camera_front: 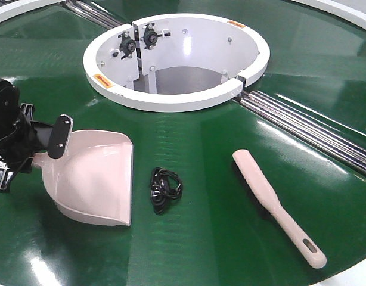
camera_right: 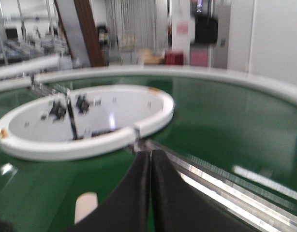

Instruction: Clean and inspect green conveyor with broom and dustpan

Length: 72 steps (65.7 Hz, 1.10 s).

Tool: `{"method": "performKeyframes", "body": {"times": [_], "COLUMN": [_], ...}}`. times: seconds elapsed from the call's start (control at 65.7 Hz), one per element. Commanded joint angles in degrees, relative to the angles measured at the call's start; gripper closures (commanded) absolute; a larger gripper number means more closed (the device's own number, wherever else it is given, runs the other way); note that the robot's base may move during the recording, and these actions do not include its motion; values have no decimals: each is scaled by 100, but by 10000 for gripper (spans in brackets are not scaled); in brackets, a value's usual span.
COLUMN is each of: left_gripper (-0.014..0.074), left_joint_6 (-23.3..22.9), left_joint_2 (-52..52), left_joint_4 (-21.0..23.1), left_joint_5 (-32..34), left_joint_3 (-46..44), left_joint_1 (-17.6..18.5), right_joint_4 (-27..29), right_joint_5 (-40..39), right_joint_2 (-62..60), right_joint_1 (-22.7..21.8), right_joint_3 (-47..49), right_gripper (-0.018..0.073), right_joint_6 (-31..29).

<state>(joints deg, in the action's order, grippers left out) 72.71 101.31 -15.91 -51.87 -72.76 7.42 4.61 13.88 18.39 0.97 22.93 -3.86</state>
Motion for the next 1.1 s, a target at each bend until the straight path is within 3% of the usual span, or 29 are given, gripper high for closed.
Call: {"method": "performKeyframes", "body": {"times": [0.0,0.243,0.365,0.608,0.867,1.08], "left_gripper": [603,603,603,603,603,603], "left_joint_6": [152,152,152,152,152,152], "left_joint_2": [-211,-211,-211,-211,-211,-211], "left_joint_4": [99,99,99,99,99,99], "left_joint_5": [-87,-87,-87,-87,-87,-87], "left_joint_3": [-118,-118,-118,-118,-118,-118], "left_joint_1": [92,92,92,92,92,92], "right_joint_4": [132,120,107,-25,-112,-172], "right_joint_5": [-172,-181,297,1420,2208,3100], "right_joint_2": [418,905,1226,2067,3168,4146], "right_joint_1": [-21,-21,50,894,1409,1873], "right_joint_3": [283,323,579,1278,1971,2672], "right_gripper": [569,564,527,306,55,23], "right_joint_6": [-44,-38,-163,-298,-36,141]}}
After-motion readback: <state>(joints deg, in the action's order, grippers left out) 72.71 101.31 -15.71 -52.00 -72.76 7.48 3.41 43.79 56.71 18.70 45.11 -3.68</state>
